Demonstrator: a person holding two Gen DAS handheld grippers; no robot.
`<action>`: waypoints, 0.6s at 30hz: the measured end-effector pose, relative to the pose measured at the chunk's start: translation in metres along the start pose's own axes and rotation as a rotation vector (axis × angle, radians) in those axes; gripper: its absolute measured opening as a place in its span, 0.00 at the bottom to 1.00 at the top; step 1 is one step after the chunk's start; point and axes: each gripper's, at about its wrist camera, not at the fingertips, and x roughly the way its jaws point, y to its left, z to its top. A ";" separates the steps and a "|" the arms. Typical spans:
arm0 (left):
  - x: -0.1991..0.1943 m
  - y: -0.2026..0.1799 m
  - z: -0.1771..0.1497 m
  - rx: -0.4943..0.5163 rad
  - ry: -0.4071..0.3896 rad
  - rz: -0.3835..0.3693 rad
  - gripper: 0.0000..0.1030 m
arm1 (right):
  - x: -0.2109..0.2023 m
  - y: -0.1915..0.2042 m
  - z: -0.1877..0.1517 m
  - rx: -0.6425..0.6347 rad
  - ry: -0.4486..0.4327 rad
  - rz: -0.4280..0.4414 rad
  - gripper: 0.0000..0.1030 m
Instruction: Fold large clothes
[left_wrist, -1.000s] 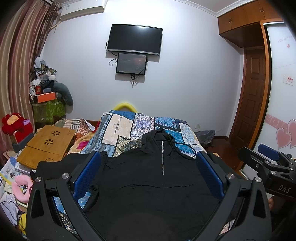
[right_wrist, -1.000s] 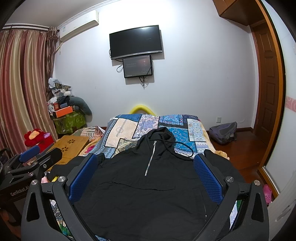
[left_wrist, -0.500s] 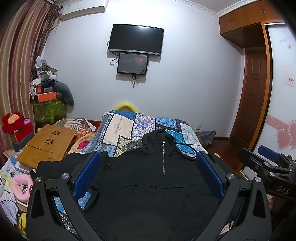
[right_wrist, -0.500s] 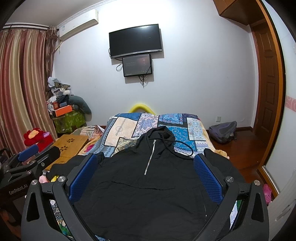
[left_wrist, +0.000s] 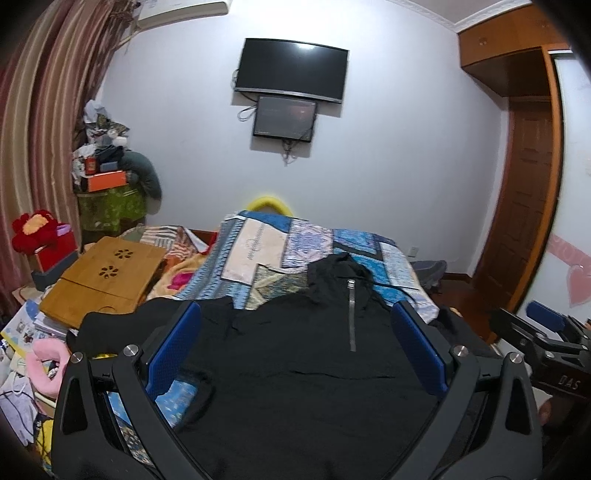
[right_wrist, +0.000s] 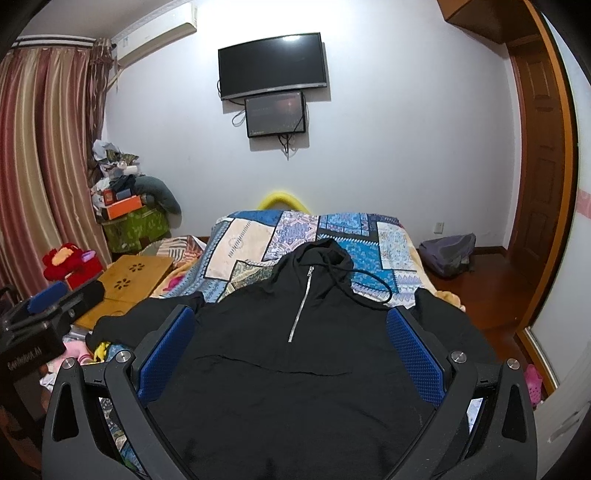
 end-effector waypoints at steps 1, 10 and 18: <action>0.005 0.006 0.001 -0.003 0.002 0.014 1.00 | 0.006 -0.001 0.000 0.005 0.011 0.001 1.00; 0.066 0.097 0.001 -0.093 0.058 0.228 1.00 | 0.049 -0.009 -0.012 0.013 0.098 -0.044 1.00; 0.133 0.208 -0.037 -0.317 0.307 0.286 1.00 | 0.086 -0.022 -0.023 0.024 0.195 -0.094 1.00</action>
